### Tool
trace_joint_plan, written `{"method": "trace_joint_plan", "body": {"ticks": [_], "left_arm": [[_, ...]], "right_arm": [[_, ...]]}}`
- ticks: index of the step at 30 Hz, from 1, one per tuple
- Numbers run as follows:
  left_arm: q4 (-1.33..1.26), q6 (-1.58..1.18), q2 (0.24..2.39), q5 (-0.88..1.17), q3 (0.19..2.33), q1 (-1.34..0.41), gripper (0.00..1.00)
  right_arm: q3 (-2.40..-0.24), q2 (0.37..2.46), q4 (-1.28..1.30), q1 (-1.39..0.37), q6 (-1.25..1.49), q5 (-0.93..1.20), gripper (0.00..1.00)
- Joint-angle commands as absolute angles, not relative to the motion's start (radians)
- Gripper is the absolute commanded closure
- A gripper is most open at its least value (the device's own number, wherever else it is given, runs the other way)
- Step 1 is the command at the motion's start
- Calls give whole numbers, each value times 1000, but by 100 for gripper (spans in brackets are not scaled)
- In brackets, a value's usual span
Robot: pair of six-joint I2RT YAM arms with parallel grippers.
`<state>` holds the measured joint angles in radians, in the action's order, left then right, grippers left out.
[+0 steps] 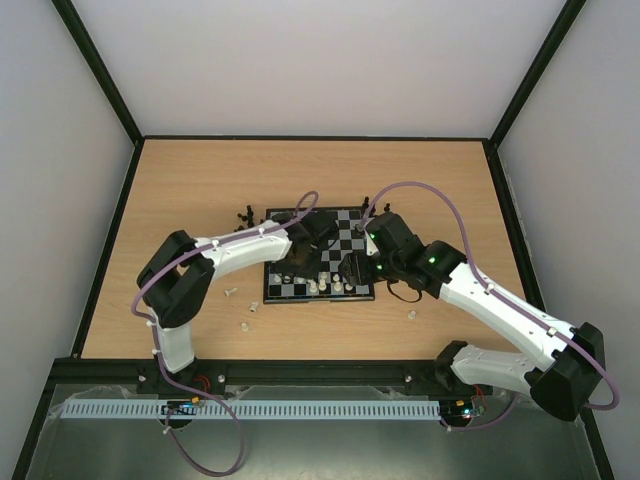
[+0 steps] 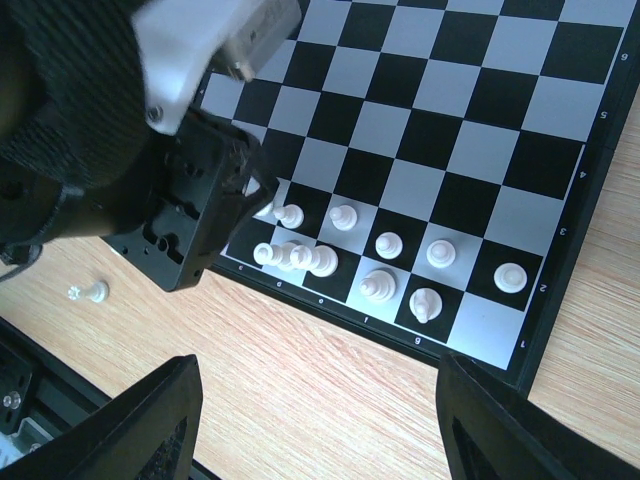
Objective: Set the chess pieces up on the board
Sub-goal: Place the chess piece on the chessboard, then pick up the chess piece at the center of the board.
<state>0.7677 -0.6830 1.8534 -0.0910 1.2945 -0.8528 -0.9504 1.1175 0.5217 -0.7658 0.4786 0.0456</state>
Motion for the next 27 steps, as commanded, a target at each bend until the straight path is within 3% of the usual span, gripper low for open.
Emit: {"method": "trace_joint_plan", "body": {"ticks": [1,7,11,27], "left_arm": [[839,-672,1833,-156,1395,-854,69],[906,-661,1790,-209,1480,-841,69],[924,-692,1691,-241,1448,-841,64],[998,-955,1133,-157,873,-859,41]], "right_arm": [[-940,1109,541,-762,471,57,35],[-941,1111,543,-762,471,53,35],[-945,1116,542,-762,472,48,35],[-941,1167,542,-762,480,38,35]]}}
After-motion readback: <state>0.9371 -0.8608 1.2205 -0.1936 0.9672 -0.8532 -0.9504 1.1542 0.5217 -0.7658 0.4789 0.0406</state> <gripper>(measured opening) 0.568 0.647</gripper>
